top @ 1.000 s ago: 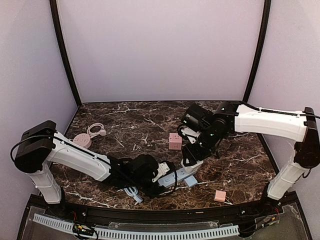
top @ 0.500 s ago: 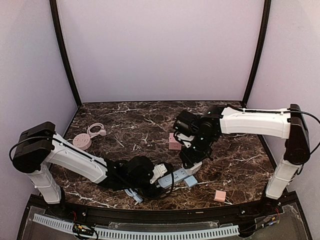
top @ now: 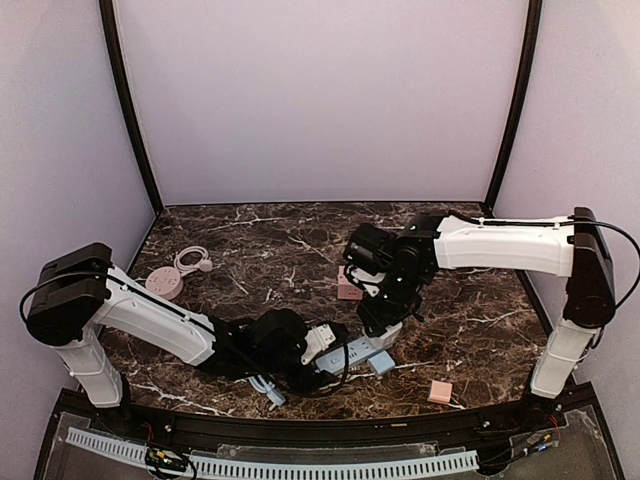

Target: Insert the plug

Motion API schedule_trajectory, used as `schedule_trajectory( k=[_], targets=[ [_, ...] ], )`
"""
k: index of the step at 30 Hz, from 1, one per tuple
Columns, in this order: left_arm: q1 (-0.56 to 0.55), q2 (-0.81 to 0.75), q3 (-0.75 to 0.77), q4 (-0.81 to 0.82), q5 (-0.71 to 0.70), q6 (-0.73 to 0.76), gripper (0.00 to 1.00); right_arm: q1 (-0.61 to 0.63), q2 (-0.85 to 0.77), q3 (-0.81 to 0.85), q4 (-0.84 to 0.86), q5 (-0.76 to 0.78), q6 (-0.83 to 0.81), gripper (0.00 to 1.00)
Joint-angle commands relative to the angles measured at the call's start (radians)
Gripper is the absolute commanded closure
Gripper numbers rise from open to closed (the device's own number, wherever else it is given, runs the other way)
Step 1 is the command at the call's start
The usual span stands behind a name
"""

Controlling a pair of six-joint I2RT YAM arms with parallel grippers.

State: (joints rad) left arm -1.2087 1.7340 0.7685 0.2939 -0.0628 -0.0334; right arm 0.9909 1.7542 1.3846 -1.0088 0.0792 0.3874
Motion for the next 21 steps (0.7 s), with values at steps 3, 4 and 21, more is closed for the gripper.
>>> schedule_trajectory(
  k=[3, 4, 21],
  targets=[
    [0.008, 0.013, 0.005, 0.011, 0.018, 0.010, 0.26, -0.010, 0.006, -0.006, 0.027, 0.016, -0.012, 1.00],
    [0.009, 0.014, 0.004, 0.012, 0.019, 0.009, 0.26, -0.011, 0.006, -0.009, 0.027, 0.018, -0.013, 1.00],
    [0.014, 0.019, 0.002, 0.019, 0.032, 0.007, 0.28, -0.021, 0.000, -0.064, 0.043, 0.025, -0.012, 1.00]
  ],
)
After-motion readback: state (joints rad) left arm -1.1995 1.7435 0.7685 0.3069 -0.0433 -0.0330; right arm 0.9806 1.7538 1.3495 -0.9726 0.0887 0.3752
